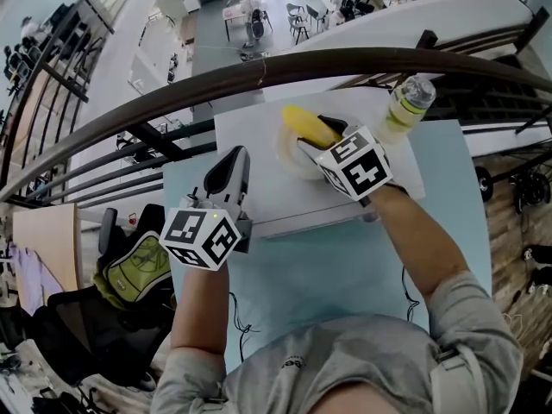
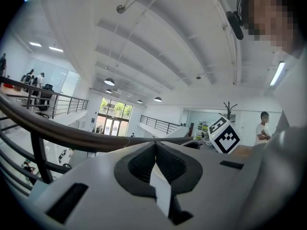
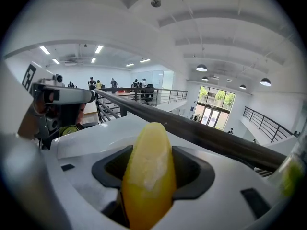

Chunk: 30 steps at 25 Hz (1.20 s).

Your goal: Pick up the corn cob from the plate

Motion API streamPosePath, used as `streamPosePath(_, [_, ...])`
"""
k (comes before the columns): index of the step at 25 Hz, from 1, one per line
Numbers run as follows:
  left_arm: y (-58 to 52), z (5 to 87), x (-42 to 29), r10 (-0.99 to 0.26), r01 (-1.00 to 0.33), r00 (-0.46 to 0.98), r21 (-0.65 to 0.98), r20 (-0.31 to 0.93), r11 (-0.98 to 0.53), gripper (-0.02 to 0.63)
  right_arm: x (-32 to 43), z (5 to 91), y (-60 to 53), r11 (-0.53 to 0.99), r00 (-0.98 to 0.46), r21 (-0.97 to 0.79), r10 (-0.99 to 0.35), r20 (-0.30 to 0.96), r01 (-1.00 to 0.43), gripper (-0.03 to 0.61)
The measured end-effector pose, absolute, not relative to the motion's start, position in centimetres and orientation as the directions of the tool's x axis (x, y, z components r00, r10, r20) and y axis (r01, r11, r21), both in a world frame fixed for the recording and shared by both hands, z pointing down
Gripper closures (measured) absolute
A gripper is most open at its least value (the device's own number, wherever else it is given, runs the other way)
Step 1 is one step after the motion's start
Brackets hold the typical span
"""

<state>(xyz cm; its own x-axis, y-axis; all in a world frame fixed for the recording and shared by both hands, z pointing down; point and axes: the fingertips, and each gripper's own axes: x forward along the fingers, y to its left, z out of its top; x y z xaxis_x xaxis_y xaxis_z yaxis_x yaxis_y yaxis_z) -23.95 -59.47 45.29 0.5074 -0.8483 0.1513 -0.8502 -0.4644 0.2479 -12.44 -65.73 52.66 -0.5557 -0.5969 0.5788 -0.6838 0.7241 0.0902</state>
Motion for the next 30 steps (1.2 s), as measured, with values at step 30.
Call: streamPosePath(30, [-43.5, 25.5, -26.9, -0.857, -0.846, 0.512, 0.136, -0.062, -0.515, 0.595, -13.8, 27.2, -52.4, 0.655, -0.584, 0.281, -0.754, 0.301, -0.701, 0.319])
